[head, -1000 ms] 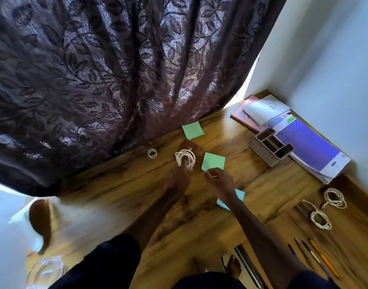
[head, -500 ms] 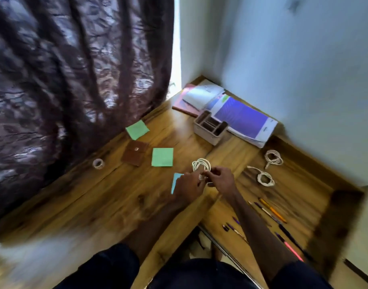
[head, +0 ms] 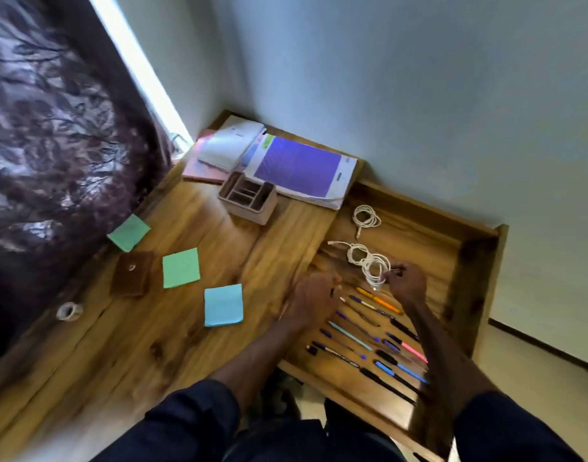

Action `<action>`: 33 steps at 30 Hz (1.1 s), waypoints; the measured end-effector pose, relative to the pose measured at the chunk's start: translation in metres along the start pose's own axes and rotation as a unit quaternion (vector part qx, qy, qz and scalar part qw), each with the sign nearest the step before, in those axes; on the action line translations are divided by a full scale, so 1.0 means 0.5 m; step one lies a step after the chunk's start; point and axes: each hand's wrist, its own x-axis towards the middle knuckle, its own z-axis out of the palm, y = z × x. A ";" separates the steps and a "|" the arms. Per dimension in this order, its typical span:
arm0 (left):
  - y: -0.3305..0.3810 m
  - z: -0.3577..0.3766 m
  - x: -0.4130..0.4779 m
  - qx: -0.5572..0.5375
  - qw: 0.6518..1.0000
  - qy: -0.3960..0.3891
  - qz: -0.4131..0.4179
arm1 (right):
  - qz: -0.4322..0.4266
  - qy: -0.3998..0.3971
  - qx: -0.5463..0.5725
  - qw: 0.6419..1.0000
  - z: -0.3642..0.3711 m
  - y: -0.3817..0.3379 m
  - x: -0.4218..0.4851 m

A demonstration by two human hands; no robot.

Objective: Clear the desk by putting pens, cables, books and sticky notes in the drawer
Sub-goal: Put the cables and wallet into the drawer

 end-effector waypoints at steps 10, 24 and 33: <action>0.020 0.085 0.078 0.051 0.989 -0.117 -0.071 | 0.022 -0.040 -0.077 0.996 0.000 0.150 0.145; -0.028 0.091 0.091 0.059 0.980 -0.134 -0.138 | 0.011 -0.053 -0.096 0.994 0.054 0.141 0.172; -0.030 0.062 0.082 0.019 0.984 -0.113 -0.137 | 0.016 0.005 -0.113 0.993 0.058 0.134 0.140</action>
